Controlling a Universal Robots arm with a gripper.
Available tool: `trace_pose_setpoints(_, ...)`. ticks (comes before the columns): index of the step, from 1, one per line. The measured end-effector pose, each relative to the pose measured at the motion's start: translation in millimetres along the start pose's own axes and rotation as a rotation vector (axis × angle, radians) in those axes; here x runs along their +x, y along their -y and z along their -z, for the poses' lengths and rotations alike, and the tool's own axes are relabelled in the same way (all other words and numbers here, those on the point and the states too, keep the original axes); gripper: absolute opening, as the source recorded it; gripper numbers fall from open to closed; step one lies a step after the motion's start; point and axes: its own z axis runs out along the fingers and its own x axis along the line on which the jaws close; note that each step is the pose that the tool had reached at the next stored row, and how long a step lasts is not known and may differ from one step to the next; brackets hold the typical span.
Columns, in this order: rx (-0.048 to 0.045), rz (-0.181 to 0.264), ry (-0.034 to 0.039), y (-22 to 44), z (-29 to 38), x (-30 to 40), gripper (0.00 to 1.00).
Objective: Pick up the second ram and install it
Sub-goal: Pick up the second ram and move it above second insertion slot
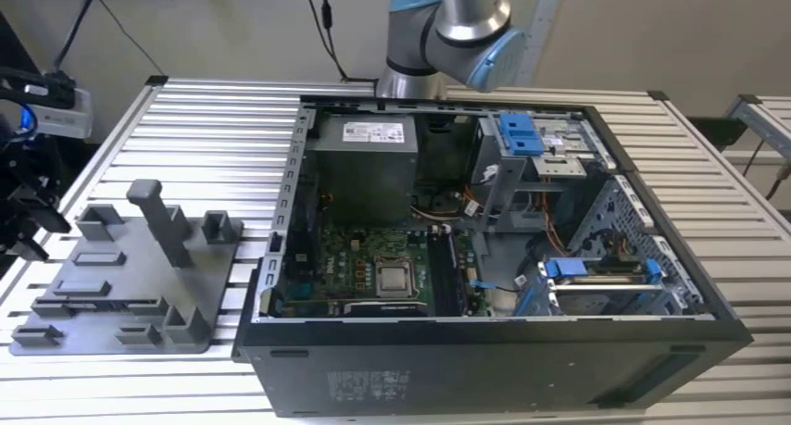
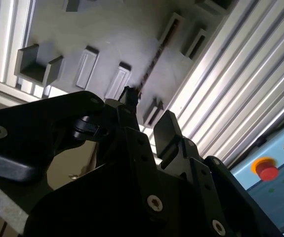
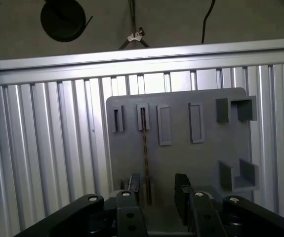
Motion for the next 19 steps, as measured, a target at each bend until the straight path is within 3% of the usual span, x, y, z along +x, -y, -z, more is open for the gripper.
trace_pose_setpoints(19, 0.0, 0.0, 0.0, 0.1, -8.0, 0.3, 0.42)
